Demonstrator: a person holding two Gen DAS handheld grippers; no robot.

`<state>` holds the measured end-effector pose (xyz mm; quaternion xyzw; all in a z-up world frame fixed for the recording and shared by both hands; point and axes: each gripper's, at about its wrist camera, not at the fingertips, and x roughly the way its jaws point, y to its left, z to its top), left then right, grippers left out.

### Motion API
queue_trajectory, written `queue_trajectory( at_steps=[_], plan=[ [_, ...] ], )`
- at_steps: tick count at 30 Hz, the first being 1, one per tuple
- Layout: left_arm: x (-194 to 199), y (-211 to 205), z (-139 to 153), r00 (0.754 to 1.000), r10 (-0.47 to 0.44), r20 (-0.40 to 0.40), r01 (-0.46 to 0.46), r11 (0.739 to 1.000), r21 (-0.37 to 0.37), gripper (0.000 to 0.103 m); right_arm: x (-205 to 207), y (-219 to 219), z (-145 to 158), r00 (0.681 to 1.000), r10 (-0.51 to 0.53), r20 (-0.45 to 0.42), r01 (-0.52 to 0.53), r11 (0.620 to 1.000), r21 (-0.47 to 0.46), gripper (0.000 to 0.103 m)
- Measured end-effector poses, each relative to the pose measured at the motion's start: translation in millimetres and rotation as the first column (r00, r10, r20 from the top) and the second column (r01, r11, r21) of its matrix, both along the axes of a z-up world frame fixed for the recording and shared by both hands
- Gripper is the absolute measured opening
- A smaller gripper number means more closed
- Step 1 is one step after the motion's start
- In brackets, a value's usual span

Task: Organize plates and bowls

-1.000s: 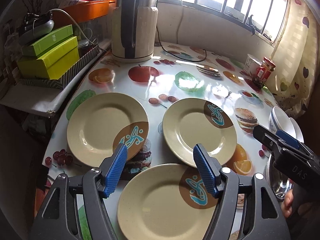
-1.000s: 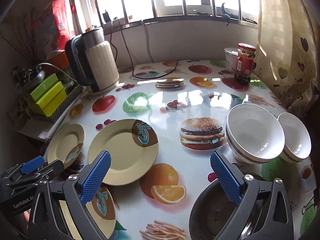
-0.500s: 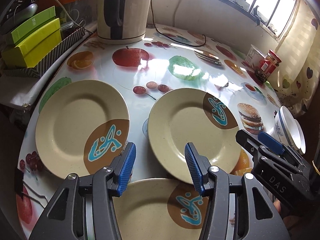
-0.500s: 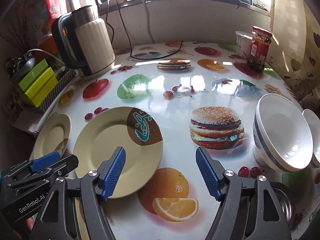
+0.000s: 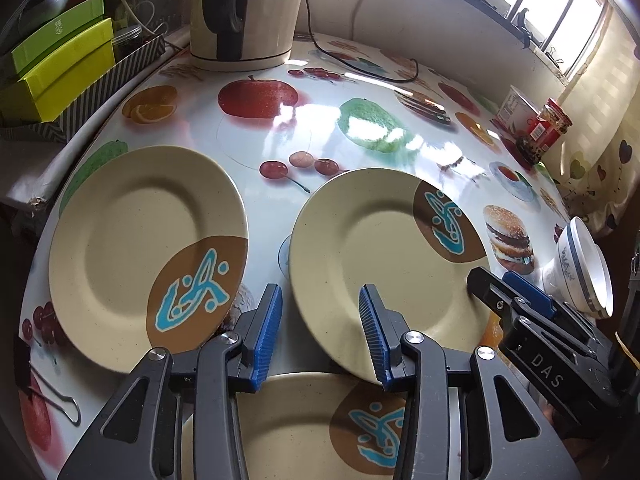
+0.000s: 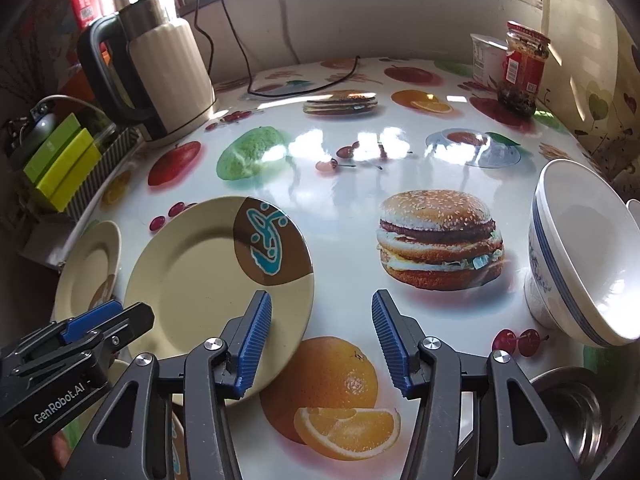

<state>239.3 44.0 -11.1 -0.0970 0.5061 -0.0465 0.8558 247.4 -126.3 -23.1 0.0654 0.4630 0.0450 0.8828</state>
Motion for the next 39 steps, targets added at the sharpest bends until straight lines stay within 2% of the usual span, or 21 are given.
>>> queue_trajectory(
  at_steps=[10, 16, 27, 35, 39],
  plan=[
    [7.2, -2.2, -6.1, 1.0, -0.004, -0.018, 0.004, 1.0, -0.011, 0.039, 4.2, -3.7, -2.5, 1.0, -0.002, 0.0, 0.002, 0.999, 0.038, 0.049],
    [8.8, -2.0, -6.7, 1.0, 0.008, -0.016, -0.008, 1.0, 0.005, 0.033, 7.1, -3.7, -3.1, 1.0, 0.006, -0.001, -0.006, 0.998, 0.062, 0.043],
    [8.9, -1.4, -5.4, 1.0, 0.008, -0.004, -0.008, 1.0, 0.01, 0.031, 8.2, 2.0, -5.4, 0.999, 0.045, -0.002, -0.045, 0.993, 0.108, 0.024],
    [9.6, -1.6, -5.2, 1.0, 0.009, 0.0, -0.009, 1.0, 0.02, 0.03, 6.7, -9.5, -0.8, 0.999, -0.009, 0.032, 0.006, 0.995, 0.099, 0.024],
    [9.9, -1.5, -5.6, 1.0, 0.009, 0.0, -0.009, 1.0, 0.018, 0.03, 9.7, -12.0, -3.0, 1.0, -0.009, 0.017, 0.007, 0.992, 0.124, 0.027]
  ],
)
